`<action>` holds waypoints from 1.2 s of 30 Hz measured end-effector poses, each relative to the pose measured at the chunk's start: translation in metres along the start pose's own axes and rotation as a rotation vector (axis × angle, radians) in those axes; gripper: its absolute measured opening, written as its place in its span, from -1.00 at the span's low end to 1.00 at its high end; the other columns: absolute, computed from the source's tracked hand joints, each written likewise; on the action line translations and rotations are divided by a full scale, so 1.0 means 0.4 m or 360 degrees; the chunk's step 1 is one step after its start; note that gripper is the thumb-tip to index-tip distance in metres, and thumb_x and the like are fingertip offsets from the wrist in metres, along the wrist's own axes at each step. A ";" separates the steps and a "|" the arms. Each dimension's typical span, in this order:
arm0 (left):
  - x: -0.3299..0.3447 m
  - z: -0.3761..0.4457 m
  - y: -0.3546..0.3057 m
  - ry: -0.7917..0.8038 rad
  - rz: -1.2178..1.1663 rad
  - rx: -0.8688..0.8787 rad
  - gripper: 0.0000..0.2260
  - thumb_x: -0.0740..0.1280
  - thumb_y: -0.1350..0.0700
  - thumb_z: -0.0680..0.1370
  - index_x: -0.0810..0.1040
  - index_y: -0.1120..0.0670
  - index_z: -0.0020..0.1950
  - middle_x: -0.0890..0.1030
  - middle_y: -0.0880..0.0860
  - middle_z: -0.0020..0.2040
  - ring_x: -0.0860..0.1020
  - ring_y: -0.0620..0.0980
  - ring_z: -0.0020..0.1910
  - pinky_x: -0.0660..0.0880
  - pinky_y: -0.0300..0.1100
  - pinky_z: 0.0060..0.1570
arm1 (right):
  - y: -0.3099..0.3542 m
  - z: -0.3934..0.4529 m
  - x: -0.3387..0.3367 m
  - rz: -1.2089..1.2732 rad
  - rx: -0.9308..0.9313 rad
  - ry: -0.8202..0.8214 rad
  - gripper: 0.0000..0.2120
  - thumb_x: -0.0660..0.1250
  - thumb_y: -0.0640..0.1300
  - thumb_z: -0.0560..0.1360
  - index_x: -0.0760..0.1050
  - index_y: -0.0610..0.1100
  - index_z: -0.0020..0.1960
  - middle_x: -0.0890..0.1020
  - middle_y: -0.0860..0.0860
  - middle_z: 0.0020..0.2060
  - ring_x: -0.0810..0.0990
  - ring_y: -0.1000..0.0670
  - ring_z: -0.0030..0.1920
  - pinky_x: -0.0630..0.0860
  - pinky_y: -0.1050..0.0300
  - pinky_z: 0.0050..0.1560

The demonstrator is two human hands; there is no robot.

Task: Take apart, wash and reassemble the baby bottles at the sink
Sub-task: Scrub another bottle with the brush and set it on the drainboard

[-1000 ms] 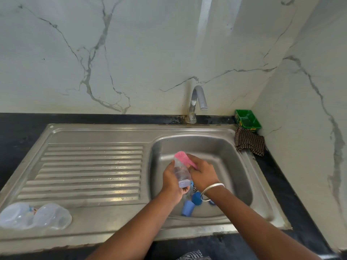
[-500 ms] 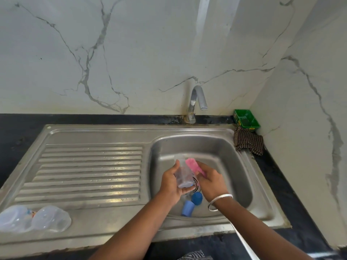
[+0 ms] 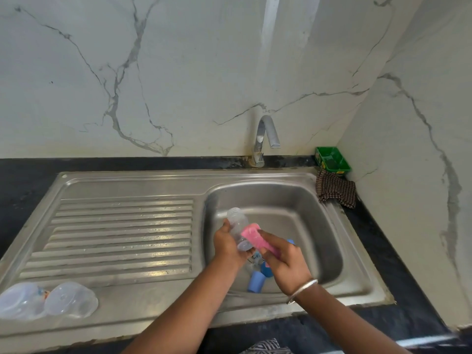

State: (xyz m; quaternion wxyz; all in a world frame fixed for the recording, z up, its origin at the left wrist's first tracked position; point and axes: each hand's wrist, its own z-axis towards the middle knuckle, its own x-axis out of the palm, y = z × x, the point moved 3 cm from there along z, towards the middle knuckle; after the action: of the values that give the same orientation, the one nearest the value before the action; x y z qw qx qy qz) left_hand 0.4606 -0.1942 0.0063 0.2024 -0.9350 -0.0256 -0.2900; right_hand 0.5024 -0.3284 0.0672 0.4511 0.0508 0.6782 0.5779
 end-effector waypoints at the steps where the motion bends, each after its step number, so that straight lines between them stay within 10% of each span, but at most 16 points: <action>1: -0.002 0.003 0.004 -0.0026 0.0036 0.0019 -0.56 0.10 -0.19 0.65 0.47 0.17 0.17 0.58 0.21 -0.16 0.55 0.16 -0.23 0.49 -0.04 -0.18 | -0.007 -0.010 -0.003 -0.0002 0.0030 -0.0012 -0.49 0.32 -0.30 0.52 0.50 0.31 0.17 0.67 0.31 -0.04 0.64 0.18 -0.02 0.52 0.32 0.02; 9: 0.011 -0.023 0.059 0.0276 0.0634 0.0155 -0.44 0.48 -0.11 0.39 0.58 0.25 0.23 0.68 0.18 -0.09 0.66 0.07 -0.23 0.58 -0.15 -0.33 | -0.015 0.061 -0.015 0.0035 0.0400 -0.0028 -0.64 0.25 -0.24 0.54 0.58 0.10 0.22 0.66 0.26 -0.18 0.61 0.32 -0.16 0.49 0.44 -0.09; 13: -0.001 -0.024 0.066 0.0259 0.0565 0.0169 -0.62 0.41 -0.06 0.52 0.59 0.16 0.21 0.71 0.13 -0.01 0.69 0.11 -0.07 0.61 -0.04 -0.18 | -0.016 0.104 -0.013 0.0054 0.0412 -0.0038 -0.65 0.28 -0.18 0.53 0.57 0.12 0.24 0.69 0.18 -0.02 0.64 0.13 0.05 0.55 0.10 0.17; 25: -0.001 -0.005 -0.009 0.0134 0.0160 0.0245 -0.58 0.17 -0.11 0.66 0.52 0.22 0.24 0.62 0.21 -0.14 0.60 0.13 -0.26 0.57 -0.03 -0.28 | -0.021 -0.010 -0.022 -0.0103 0.0181 0.0104 -0.64 0.29 -0.22 0.57 0.56 0.21 0.19 0.66 0.23 -0.26 0.61 0.22 -0.21 0.43 0.44 -0.20; 31: 0.014 -0.019 0.018 0.0141 0.0423 0.0306 -0.68 0.17 -0.11 0.65 0.56 0.11 0.07 0.64 0.15 -0.14 0.60 0.06 -0.27 0.50 -0.09 -0.24 | 0.011 0.049 -0.030 0.0002 0.0262 -0.0042 -0.73 0.25 -0.03 0.60 0.49 0.38 0.09 0.63 0.39 -0.20 0.59 0.34 -0.15 0.43 0.48 -0.13; 36: 0.014 -0.039 0.055 0.0265 0.0570 0.0196 -0.59 0.34 -0.22 0.49 0.59 0.08 0.12 0.70 0.10 -0.05 0.63 0.08 -0.07 0.49 -0.04 -0.07 | 0.011 0.116 -0.015 0.0020 0.0363 -0.0027 -0.69 0.25 -0.12 0.58 0.54 0.14 0.27 0.69 0.16 -0.03 0.64 0.13 -0.02 0.56 0.20 0.06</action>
State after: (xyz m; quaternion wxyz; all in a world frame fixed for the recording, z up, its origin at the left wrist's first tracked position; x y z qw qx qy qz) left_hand 0.4606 -0.2210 0.0130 0.3091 -0.8832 0.1403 -0.3236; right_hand 0.5351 -0.2964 0.0776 0.4447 0.1109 0.7353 0.4993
